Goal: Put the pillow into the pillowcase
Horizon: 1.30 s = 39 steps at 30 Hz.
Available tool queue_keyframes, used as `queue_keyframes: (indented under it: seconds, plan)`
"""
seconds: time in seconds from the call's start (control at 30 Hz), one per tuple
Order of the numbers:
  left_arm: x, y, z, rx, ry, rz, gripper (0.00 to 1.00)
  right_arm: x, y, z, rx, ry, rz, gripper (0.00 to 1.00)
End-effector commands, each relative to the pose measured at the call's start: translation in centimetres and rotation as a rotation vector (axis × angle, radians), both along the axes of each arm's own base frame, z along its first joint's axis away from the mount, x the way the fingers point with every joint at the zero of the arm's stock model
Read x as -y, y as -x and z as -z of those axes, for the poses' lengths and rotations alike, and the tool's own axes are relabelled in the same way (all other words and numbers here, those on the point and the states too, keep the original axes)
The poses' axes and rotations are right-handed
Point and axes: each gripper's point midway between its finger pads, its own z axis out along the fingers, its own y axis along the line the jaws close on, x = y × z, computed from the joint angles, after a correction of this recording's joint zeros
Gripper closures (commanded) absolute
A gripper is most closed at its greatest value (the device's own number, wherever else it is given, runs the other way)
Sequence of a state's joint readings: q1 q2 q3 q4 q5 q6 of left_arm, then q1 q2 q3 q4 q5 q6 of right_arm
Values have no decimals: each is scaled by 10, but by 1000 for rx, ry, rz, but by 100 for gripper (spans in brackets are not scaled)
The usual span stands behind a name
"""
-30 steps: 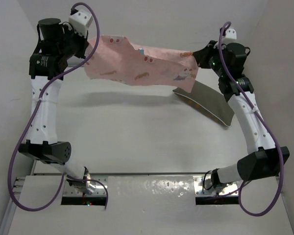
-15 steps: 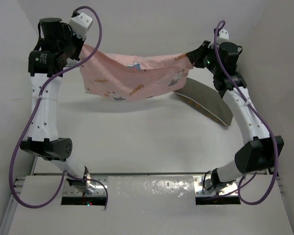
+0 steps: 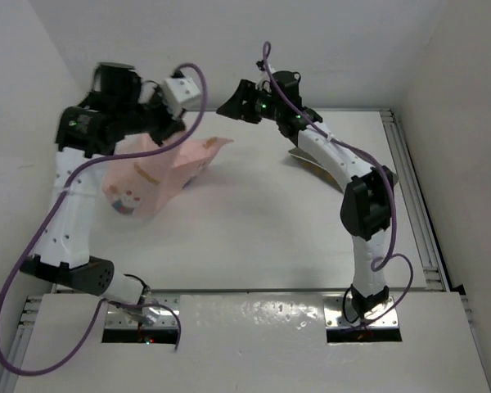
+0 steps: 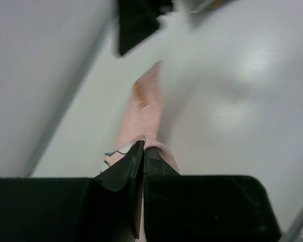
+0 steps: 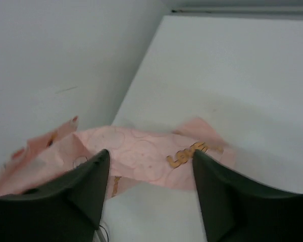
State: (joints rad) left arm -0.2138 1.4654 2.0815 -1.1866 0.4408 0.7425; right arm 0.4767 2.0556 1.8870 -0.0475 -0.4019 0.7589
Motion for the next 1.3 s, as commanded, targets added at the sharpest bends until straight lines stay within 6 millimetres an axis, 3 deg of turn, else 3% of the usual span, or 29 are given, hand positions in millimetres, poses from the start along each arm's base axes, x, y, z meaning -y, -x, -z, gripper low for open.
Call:
queue_keyframes:
  seconds: [0.0,0.03,0.07,0.13,0.17,0.2,0.23,0.27,0.3,0.4,0.43,0.47,0.53,0.57,0.63,0.67,0.7,0.73,0.77,0.8,0.87,0.9,1.0,1.13,1.17,1.23,1.27]
  plan:
    - [78,15,67,-235,81,244,100,73,-40,-3,-114,-57,156,30]
    - [94,18,81,-271,74,281,100,86,-44,5,-136,-35,190,10]
    - [123,29,91,-290,66,352,98,112,-45,32,-209,11,248,1]
    - [151,39,118,-345,32,418,77,150,-46,40,-219,71,359,1]
    - [171,53,126,-360,12,479,67,164,-38,62,-268,106,389,1]
    - [182,54,137,-379,-7,503,51,184,-33,56,-251,124,421,1]
    - [189,57,142,-390,-19,519,45,194,-30,62,-254,148,448,1]
    - [198,64,146,-393,-33,544,40,202,-20,80,-283,182,454,1]
    - [201,64,148,-395,-39,550,29,207,-13,84,-269,226,443,1]
    - [193,52,141,-380,-18,497,22,212,11,102,-273,349,416,1]
    - [185,43,139,-377,-5,451,22,210,17,108,-279,380,397,2]
    - [169,22,133,-366,32,357,33,200,30,120,-299,414,356,9]
    - [137,-6,125,-329,54,197,66,184,45,135,-297,466,259,23]
    - [106,-30,133,-338,85,55,90,168,60,150,-328,493,196,45]
    - [56,-58,144,-319,60,-154,96,154,75,166,-351,528,141,60]
    - [19,-71,162,-353,58,-279,95,143,88,178,-369,546,105,60]
    - [-1,-77,177,-382,38,-351,89,138,94,187,-383,557,91,48]
    - [-39,-85,191,-400,16,-465,78,134,100,195,-396,568,77,38]
    - [-54,-88,205,-423,8,-515,59,128,112,204,-415,585,50,30]
    - [-69,-86,233,-483,-16,-558,51,128,118,211,-437,605,49,23]
    - [-99,-90,257,-511,-34,-634,35,127,137,225,-476,639,27,12]
    - [-106,-86,282,-560,-60,-652,32,128,143,228,-490,643,28,9]
    - [-126,-87,320,-597,-128,-701,24,137,172,247,-568,673,21,1]
    - [-152,-88,356,-607,-251,-799,21,151,213,268,-666,697,16,1]
    - [-167,-88,362,-608,-253,-837,21,149,219,270,-681,681,3,1]
    - [-178,-84,378,-632,-282,-867,21,146,234,277,-726,664,-31,5]
    - [-184,-81,387,-654,-284,-877,21,140,240,275,-737,630,-72,13]
